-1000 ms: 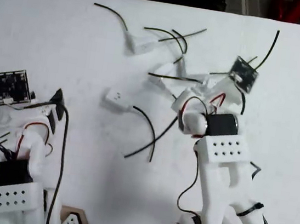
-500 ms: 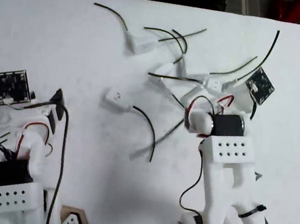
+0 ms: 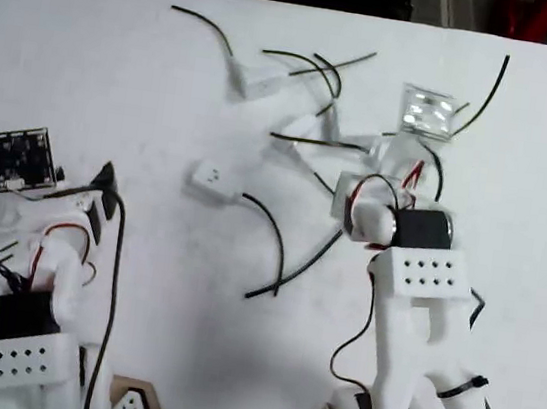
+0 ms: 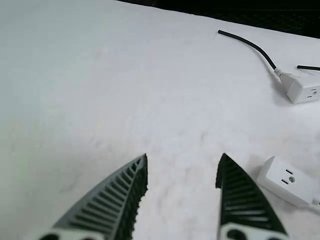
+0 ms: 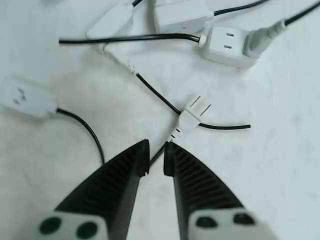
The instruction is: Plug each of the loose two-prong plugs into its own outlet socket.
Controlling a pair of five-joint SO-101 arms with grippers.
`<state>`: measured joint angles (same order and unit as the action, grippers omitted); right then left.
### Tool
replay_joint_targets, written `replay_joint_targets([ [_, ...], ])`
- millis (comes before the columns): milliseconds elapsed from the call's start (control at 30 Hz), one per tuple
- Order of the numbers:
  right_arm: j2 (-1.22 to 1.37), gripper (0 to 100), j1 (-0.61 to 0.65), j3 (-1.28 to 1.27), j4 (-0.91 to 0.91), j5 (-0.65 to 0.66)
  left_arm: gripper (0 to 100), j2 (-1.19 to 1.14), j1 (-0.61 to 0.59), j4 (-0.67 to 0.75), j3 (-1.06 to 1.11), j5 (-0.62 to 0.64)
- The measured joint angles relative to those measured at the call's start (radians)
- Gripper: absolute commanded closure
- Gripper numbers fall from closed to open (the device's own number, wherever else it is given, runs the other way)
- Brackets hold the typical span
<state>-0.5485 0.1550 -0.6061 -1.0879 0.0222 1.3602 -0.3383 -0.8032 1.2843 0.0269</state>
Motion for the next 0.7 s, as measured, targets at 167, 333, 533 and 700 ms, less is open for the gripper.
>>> replay_joint_targets([
  [167,0.000,92.5,-0.020,-0.081,0.000,0.572,77,0.000,0.000,0.000,0.000,0.000],
  [333,0.000,84.1,-0.051,-0.147,0.000,0.945,77,0.000,0.000,0.000,0.000,0.000],
  [533,0.141,69.2,-0.087,-0.138,0.000,1.181,77,0.000,0.000,0.000,0.000,0.000],
  [700,0.325,67.3,-0.083,-0.049,0.000,1.300,77,0.000,0.000,0.000,0.000,0.000],
])
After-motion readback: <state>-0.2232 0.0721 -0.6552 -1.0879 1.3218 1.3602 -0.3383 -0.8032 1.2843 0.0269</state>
